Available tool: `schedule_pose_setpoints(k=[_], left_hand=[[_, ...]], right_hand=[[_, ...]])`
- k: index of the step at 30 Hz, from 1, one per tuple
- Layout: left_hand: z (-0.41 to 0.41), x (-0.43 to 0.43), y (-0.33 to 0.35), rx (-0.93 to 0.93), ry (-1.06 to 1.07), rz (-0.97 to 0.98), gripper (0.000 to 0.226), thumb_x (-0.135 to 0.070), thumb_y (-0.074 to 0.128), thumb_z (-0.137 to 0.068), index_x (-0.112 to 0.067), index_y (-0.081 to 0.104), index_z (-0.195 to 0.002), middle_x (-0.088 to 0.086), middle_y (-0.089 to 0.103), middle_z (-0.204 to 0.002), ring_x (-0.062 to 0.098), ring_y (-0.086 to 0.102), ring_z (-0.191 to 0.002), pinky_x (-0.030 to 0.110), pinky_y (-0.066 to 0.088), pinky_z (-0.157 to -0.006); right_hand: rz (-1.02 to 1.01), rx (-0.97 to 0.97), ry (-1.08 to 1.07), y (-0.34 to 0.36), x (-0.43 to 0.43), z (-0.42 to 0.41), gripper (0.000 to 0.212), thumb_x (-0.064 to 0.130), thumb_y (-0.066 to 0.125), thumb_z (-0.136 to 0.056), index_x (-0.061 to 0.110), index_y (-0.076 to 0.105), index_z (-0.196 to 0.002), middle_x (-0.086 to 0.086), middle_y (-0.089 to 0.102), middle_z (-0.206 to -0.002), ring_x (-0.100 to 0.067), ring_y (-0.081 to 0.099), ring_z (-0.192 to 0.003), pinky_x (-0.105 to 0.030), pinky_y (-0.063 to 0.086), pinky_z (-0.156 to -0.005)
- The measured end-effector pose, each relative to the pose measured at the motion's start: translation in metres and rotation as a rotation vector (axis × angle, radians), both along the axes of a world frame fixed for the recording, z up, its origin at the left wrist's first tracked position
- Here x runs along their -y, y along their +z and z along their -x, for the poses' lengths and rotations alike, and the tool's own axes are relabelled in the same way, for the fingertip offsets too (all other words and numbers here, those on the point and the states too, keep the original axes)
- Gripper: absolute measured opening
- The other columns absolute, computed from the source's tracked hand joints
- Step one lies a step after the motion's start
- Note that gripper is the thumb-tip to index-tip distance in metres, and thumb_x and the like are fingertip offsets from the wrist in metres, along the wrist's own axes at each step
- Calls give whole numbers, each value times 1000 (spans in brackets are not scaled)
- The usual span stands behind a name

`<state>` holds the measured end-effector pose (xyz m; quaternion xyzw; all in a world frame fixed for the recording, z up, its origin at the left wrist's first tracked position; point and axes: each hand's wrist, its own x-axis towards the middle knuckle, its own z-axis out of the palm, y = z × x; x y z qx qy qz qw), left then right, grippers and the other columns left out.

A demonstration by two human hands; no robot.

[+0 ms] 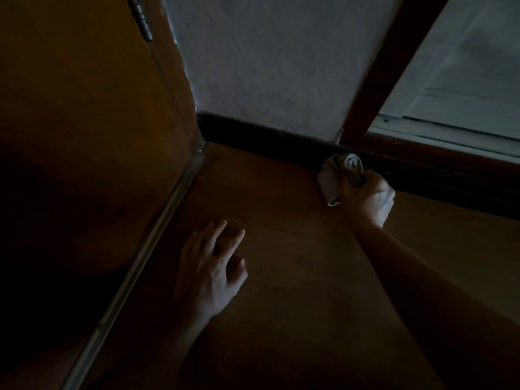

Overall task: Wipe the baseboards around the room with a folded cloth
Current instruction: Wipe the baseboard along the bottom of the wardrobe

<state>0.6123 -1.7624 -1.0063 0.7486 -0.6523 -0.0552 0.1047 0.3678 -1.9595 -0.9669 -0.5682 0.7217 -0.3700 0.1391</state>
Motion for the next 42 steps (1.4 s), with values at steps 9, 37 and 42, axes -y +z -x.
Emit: schedule_pose_setpoints(k=[9,37,42], left_hand=[[43,14,1,-36,-67,49,56,-56,43,-91,-37,49,-143,-1,39,-155,20,39,-140,47,22,-118],[56,14,2,23,-26,46,60,-57,47,-88,-38,49,-144,-3,38,-156,20,33,-143,48,26,-117],[55,15,1,15,-23,29,60,-58,47,-87,-41,45,-145,-3,36,-156,20,31,-144,49,27,-117]], right_hand=[[-3,4,134,10,5,-9,25,34,66,-86,11,70,-95,-7,68,-96,-28,64,-85,-35,49,-71],[-4,56,201,9,12,-45,21,30,64,-86,9,68,-91,-7,66,-94,-27,64,-84,-43,53,-72],[-3,54,153,5,10,-50,20,29,63,-88,11,67,-94,-5,66,-96,-26,65,-86,-40,53,-71]])
